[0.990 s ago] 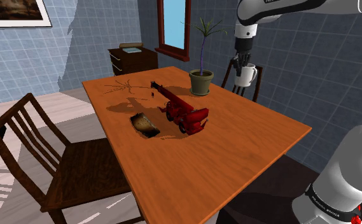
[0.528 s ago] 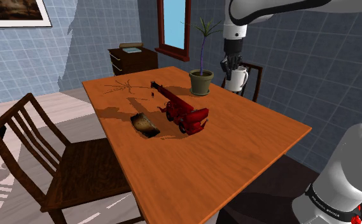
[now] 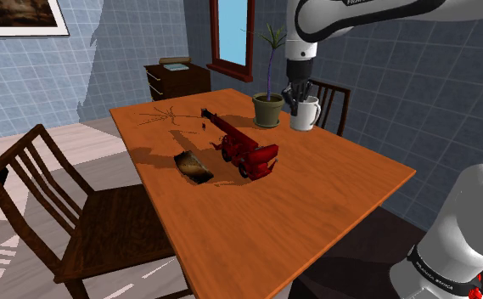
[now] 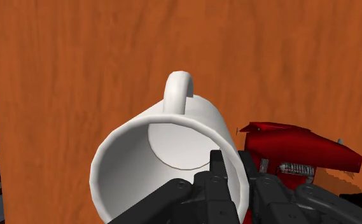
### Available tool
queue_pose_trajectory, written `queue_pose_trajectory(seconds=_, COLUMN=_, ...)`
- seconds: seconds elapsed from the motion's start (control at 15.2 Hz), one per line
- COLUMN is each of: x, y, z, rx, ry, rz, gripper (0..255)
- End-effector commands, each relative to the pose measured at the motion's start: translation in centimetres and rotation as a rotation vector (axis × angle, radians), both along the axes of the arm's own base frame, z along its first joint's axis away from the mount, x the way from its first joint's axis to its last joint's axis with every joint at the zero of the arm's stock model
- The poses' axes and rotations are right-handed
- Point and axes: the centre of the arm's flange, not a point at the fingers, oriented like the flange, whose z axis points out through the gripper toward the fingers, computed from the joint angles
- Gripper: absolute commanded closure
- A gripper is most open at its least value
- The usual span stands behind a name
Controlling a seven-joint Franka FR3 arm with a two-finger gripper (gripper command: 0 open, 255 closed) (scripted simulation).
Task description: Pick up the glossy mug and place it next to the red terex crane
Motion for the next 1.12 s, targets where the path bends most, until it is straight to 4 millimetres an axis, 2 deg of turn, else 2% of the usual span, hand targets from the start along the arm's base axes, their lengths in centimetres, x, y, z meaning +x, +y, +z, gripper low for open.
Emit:
queue_pose_trajectory(seconds=0.0, x=0.0, y=0.0, z=-0.9, rx=0.000, ry=-0.001, rz=0.000, gripper=255)
queue_pose_trajectory(seconds=1.06, x=0.0, y=0.0, z=-9.4, rx=0.000, ry=-0.001, rz=0.000, gripper=255)
